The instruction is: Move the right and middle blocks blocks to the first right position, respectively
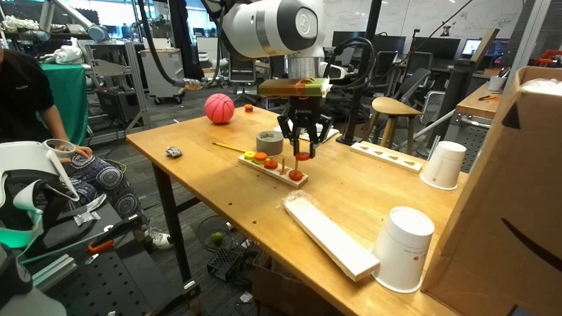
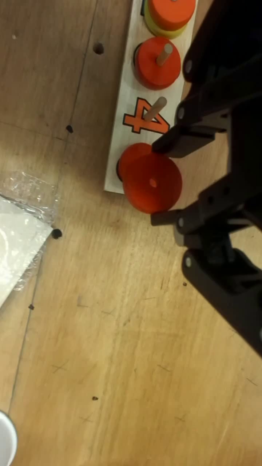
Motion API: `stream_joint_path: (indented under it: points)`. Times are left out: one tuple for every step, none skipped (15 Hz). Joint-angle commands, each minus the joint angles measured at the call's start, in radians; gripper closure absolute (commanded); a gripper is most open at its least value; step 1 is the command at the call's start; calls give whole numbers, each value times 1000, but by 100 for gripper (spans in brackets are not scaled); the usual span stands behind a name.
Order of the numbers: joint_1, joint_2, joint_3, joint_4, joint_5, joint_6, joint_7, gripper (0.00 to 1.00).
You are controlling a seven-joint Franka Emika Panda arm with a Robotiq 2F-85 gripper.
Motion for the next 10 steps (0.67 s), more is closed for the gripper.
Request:
stream_joint_path:
  points:
    - [5,-1,3,67,34,-125,21,76]
    - [5,-4,7,77,44,-144,21,76]
    - [6,-6,10,86,53,-156,21,76]
    - [6,-5,14,93,64,-163,19,76]
    - [4,-5,18,97,77,-166,12,76]
    - [4,-3,21,97,88,-164,10,76]
    - [3,-3,24,96,100,-163,8,76]
    - [2,-3,27,93,113,-162,5,76]
    - [0,-3,29,89,125,-155,2,76]
    - [-2,-2,31,87,138,-148,-3,76]
